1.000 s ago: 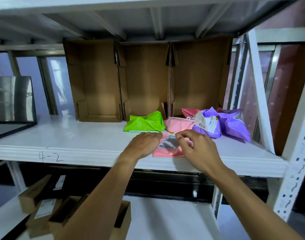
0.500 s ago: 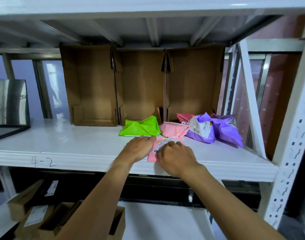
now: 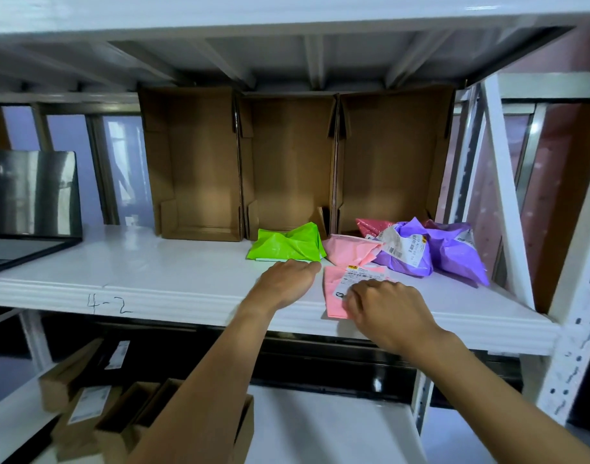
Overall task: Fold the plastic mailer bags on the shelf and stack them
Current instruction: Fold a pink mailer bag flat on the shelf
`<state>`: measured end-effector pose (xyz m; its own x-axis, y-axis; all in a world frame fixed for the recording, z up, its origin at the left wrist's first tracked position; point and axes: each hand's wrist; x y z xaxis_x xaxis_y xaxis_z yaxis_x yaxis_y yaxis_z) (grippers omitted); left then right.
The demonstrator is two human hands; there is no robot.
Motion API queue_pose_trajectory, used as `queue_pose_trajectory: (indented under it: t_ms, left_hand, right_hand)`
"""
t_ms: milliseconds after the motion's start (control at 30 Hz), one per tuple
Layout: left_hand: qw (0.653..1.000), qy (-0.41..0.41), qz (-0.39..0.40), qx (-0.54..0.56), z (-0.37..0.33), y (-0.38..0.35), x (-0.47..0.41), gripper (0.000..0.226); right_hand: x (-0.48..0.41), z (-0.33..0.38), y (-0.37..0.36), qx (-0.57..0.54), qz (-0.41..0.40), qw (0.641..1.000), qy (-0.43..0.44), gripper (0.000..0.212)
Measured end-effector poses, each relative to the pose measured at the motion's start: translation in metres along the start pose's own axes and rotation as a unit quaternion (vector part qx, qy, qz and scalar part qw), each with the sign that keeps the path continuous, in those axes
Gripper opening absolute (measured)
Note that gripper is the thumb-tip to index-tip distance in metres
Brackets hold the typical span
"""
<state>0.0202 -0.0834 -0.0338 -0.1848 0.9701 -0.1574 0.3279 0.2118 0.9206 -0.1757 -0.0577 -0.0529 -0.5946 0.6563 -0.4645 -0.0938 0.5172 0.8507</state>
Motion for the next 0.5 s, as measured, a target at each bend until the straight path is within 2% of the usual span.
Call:
queue_pose_trajectory:
  t_ms: [267, 433, 500]
  left_hand:
    - [0.997, 0.034, 0.006, 0.074, -0.003, 0.000, 0.001, 0.027]
    - [0.983, 0.081, 0.057, 0.157, -0.004, 0.005, 0.003, 0.055]
    - [0.982, 0.084, 0.057, 0.159, -0.004, 0.005, 0.003, 0.057]
  right_hand:
    - [0.021, -0.020, 0.017, -0.029, 0.008, 0.999, -0.011, 0.035]
    - [0.033, -0.039, 0.017, -0.042, 0.010, 0.999, -0.022, 0.028]
    - [0.037, -0.048, 0.017, -0.046, 0.014, 0.998, -0.033, 0.024]
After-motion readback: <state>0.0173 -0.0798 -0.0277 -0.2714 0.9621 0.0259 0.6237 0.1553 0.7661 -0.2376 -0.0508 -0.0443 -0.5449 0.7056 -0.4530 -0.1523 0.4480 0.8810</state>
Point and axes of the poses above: each hand's wrist, its own x-axis away from the middle knuckle, its own y-axis out of the back of the hand, z = x × y, and after that the axes turned 13 degrees about y, right-handed
